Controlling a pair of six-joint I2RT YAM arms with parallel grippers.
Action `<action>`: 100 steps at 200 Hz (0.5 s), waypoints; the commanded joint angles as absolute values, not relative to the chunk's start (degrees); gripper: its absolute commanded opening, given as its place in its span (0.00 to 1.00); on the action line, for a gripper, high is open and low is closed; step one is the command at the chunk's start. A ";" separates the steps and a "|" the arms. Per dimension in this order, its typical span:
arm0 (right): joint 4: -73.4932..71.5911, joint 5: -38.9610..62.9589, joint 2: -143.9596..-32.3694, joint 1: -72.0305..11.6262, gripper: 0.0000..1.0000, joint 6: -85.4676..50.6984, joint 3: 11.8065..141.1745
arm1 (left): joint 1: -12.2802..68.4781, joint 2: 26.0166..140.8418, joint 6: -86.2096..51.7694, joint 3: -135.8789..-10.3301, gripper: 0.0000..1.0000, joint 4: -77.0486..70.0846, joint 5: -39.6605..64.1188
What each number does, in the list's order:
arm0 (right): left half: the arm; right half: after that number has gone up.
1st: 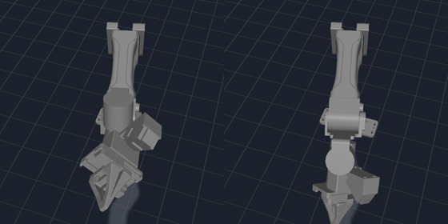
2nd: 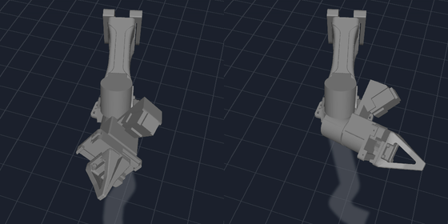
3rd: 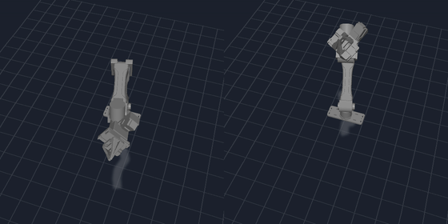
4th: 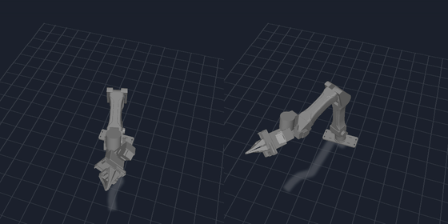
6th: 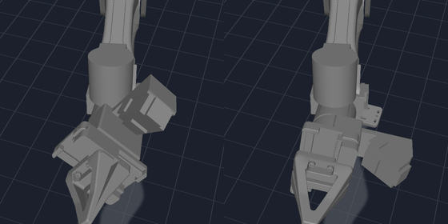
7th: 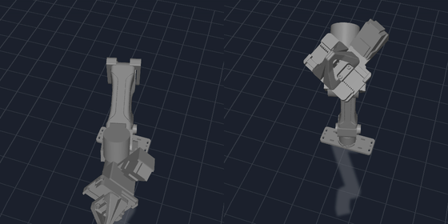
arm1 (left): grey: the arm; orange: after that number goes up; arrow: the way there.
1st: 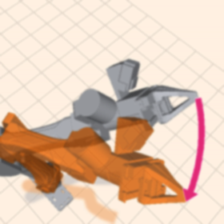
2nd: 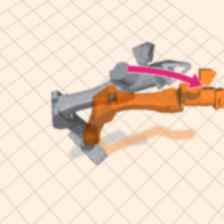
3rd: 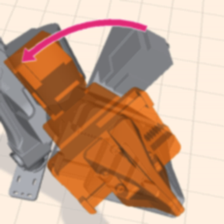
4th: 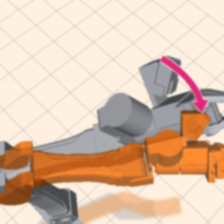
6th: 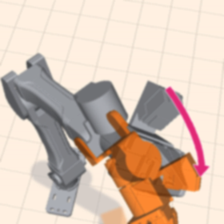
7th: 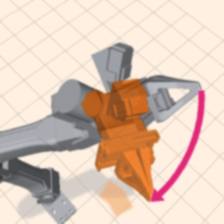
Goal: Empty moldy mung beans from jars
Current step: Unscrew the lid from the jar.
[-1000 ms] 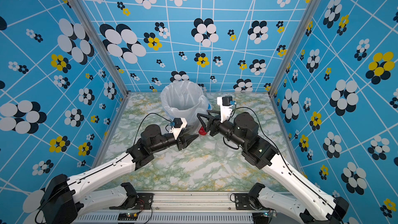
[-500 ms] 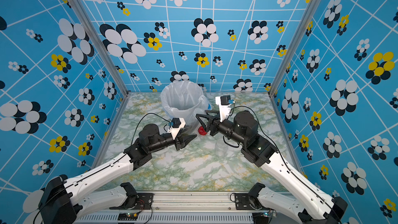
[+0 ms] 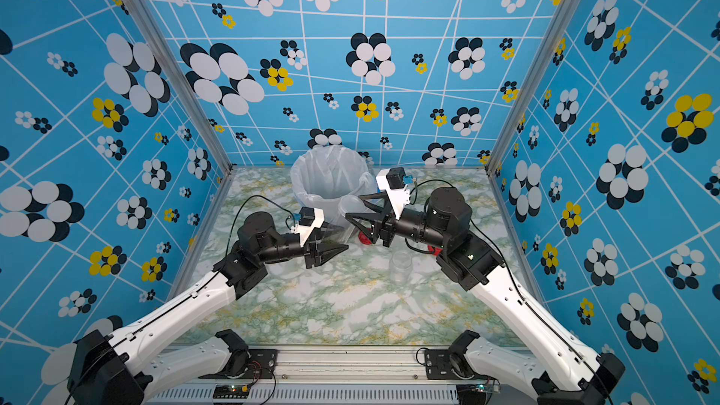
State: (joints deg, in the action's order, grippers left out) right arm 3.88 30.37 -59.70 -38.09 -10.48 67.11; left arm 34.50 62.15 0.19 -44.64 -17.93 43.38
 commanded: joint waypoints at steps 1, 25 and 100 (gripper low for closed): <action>9.21 34.45 -60.13 -39.02 0.79 -7.87 68.19 | 33.83 63.92 -2.23 -47.62 0.45 -16.17 41.85; 7.91 29.48 -59.56 -39.00 0.88 -10.89 67.90 | 35.17 64.15 -1.32 -48.47 0.44 -14.93 34.08; 2.85 21.66 -60.51 -39.02 0.79 -19.34 66.09 | 42.06 65.51 5.66 -50.07 0.45 -9.96 21.73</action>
State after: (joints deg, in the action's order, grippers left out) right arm 6.20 22.79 -60.51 -38.22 -15.51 67.16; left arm 40.42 64.77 3.16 -48.80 -12.62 27.59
